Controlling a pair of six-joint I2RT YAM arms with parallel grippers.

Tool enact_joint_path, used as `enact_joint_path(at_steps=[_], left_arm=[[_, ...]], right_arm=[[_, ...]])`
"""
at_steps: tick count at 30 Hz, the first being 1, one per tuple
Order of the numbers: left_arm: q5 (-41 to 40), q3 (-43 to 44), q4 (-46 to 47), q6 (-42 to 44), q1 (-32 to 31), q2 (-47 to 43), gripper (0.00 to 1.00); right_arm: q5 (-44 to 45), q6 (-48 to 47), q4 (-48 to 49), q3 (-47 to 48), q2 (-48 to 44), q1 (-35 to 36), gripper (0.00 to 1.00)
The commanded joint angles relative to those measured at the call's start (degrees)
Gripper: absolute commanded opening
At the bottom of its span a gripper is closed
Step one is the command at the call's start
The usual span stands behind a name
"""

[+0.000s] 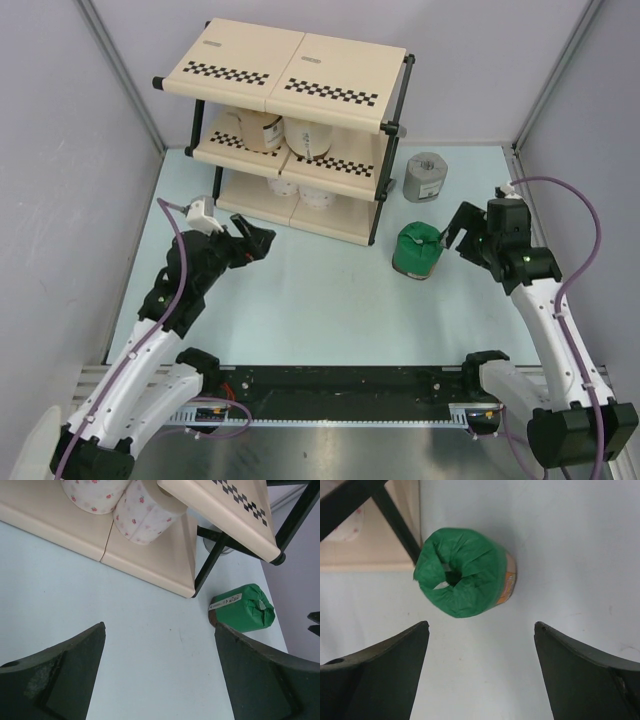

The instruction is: Place and organize the paper towels onto the shelf

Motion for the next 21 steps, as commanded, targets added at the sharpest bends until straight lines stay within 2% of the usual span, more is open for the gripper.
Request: enact_joint_path(at_steps=[1,8,21], left_arm=[[2.5,-0.2,-1.4,2.1,0.2,-1.8,0.95],[6.0,-2.2,-1.0,1.8,0.2,-2.1,0.95],[5.9,-4.6,-2.1,2.1,0.2,-4.9,0.96]], right_arm=[[-12.0,-5.0,5.1,-0.7,3.3,-0.4,0.90],[-9.6,-4.8,8.0,-3.3,7.0,-0.4,0.90],[-8.1,-1.4,18.6,-4.9,16.7,-0.5,0.89]])
